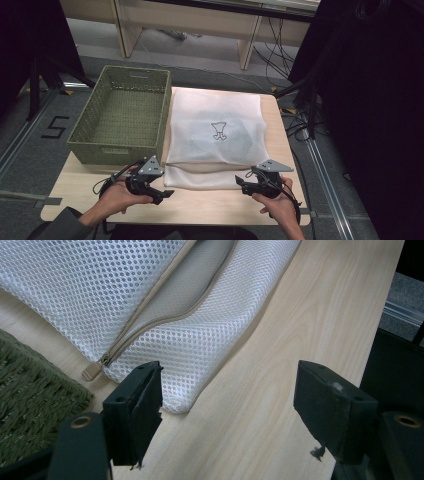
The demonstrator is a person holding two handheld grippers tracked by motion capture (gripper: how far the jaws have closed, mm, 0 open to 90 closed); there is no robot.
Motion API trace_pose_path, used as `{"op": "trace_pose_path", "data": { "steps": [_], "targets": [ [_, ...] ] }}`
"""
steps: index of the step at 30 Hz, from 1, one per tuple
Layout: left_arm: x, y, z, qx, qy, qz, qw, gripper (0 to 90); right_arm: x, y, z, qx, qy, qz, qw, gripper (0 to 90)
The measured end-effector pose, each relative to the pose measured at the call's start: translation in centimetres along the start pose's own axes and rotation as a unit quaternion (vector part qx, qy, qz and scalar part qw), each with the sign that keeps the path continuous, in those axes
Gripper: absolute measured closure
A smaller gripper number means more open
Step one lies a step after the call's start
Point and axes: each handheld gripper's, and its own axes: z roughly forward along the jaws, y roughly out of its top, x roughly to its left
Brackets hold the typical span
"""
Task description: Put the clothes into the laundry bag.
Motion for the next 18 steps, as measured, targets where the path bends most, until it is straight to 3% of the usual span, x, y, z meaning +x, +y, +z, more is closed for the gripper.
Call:
{"op": "trace_pose_path", "data": {
  "steps": [1,2,4,6,8,9,11,12,13,15,18],
  "targets": [
    [0.0,0.0,0.0,0.0,0.003,0.003,1.0,26.5,-0.2,-0.1,0.0,-0.002,0.003,-0.009,1.0,28.5],
    [-0.1,-0.1,0.0,0.001,0.0,-0.007,1.0,26.2,0.1,-0.2,-0.1,0.006,0.003,0.009,0.9999,28.2],
    [-0.2,-0.2,-0.1,0.003,0.001,-0.006,1.0,25.6,-0.2,-0.4,-0.2,0.004,0.003,-0.012,0.9999,27.8],
    [-0.2,-0.2,-0.1,0.001,-0.001,-0.001,1.0,25.4,-0.1,-0.6,-0.3,0.005,-0.001,-0.014,0.9999,27.4],
    [-0.3,-0.3,-0.1,0.001,0.0,-0.009,1.0,24.4,-0.1,-0.9,-0.4,0.013,0.005,-0.015,0.9998,27.2],
    [-0.2,-0.3,-0.2,0.002,0.002,-0.002,1.0,24.4,0.2,-1.0,-0.4,0.01,0.003,0.0,0.9999,27.1],
    [-0.3,-0.4,-0.3,0.003,0.002,-0.004,1.0,24.3,0.0,-1.1,-0.6,0.019,0.002,-0.017,0.9997,27.0],
    [-0.3,-0.4,-0.3,0.001,0.002,-0.004,1.0,24.3,0.0,-1.3,-0.5,0.014,0.002,-0.015,0.9998,26.8],
    [-0.3,-0.5,-0.3,0.001,0.002,-0.004,1.0,24.3,0.2,-1.4,-0.7,0.028,-0.001,-0.006,0.9996,26.8],
    [-0.4,-0.6,-0.3,-0.001,0.002,-0.015,0.9999,24.3,0.0,-1.6,-0.9,0.031,-0.006,-0.016,0.9994,26.8],
    [-0.4,-0.6,-0.3,0.004,0.004,-0.002,1.0,24.2,-0.1,-1.8,-1.0,0.031,-0.006,-0.025,0.9992,26.7]
  ]
}}
